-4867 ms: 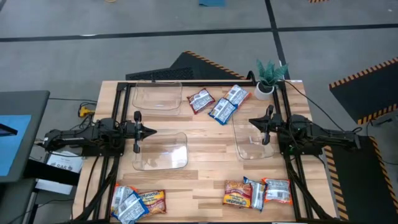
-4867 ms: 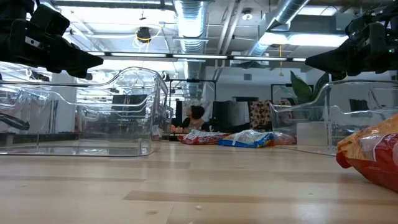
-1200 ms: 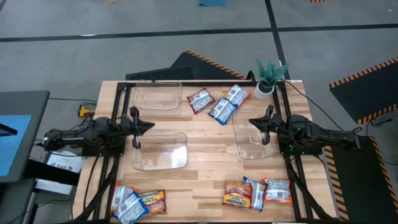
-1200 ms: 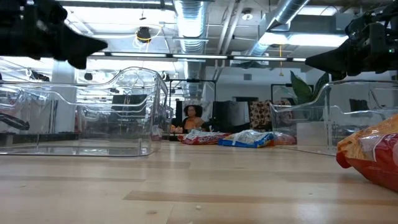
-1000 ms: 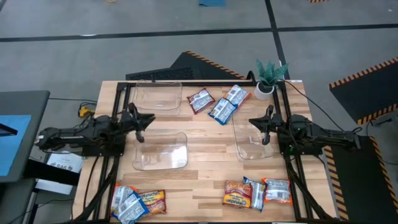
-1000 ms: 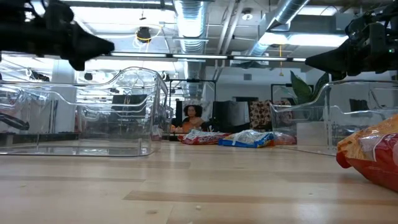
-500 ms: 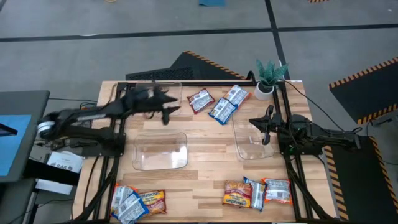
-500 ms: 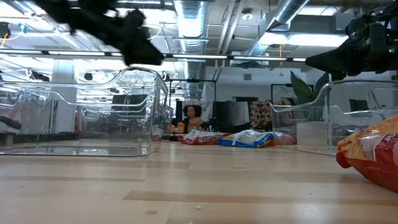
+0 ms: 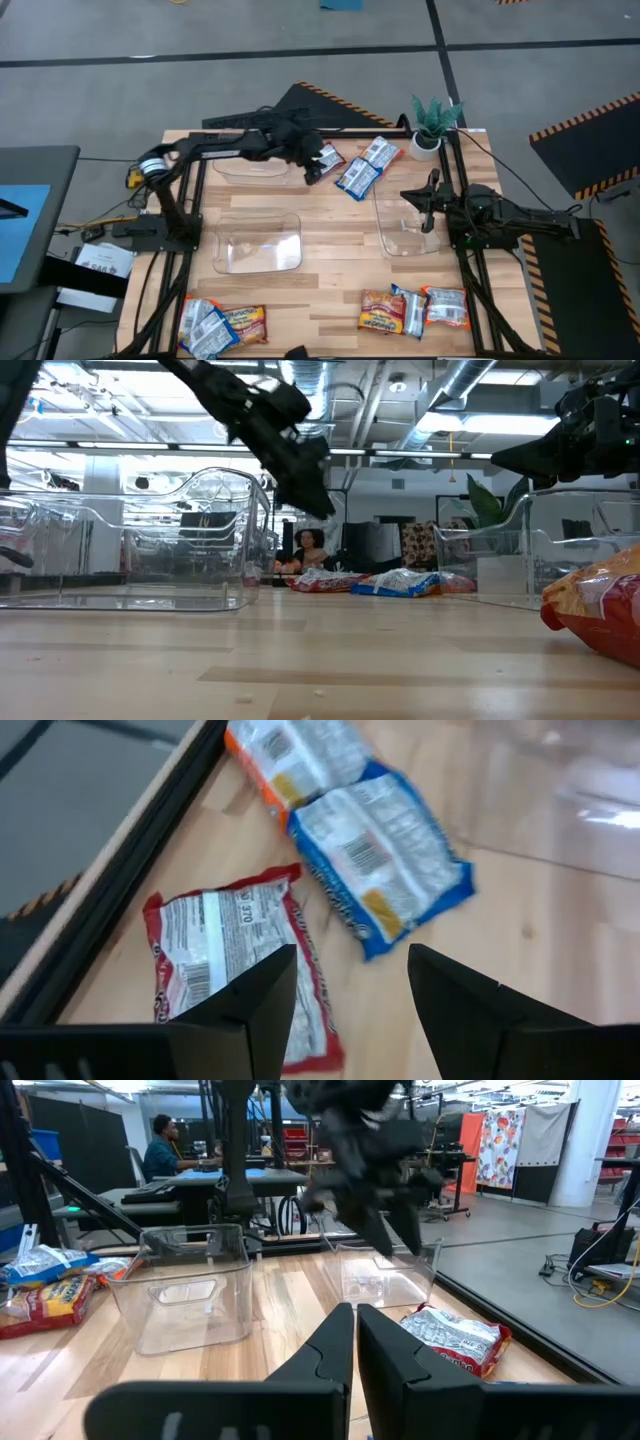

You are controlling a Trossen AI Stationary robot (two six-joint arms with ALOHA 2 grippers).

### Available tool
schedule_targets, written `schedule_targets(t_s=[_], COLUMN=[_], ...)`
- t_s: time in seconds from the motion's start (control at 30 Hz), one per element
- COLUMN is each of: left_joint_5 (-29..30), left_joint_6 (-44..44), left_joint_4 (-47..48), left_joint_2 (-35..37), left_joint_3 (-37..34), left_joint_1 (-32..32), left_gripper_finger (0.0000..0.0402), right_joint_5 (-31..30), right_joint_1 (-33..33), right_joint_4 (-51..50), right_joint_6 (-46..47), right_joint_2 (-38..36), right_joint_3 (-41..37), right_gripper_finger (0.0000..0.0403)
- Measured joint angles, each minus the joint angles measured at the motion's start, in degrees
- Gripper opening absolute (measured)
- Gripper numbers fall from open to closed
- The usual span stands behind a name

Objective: Sort Maruchan noodles
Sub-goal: Put the top red noodle pack into the top transparent bin

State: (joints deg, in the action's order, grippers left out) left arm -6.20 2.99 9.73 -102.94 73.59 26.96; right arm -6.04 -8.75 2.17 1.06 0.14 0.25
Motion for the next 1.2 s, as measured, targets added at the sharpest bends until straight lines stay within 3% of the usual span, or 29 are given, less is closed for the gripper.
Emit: schedule_targets(t_s=[0.33,0.53,0.97,1.2], left_joint_5=[4.7,11.6,12.2,16.3], left_joint_6=[-2.1,-2.0,-2.3,-2.7], left_joint_4=[-0.2,-0.2,0.1,-0.4], left_joint_2=[-10.8,-13.3,-15.4,-16.1], left_joint_3=[6.5,6.6,6.6,6.6], left_joint_1=[-0.1,-0.3,-0.3,-0.3], left_gripper_finger=[0.0181,0.0181,0.0181,0.0181], right_joint_5=[0.0,0.0,0.0,0.0], right_joint_1=[0.0,0.0,0.0,0.0], right_joint_4=[0.0,0.0,0.0,0.0], right_joint_6=[0.0,0.0,0.0,0.0], right_joint_2=[0.0,0.0,0.0,0.0], right_joint_3=[0.0,0.0,0.0,0.0], right_gripper_finger=[0.0043,0.0043,0.0043,0.0043])
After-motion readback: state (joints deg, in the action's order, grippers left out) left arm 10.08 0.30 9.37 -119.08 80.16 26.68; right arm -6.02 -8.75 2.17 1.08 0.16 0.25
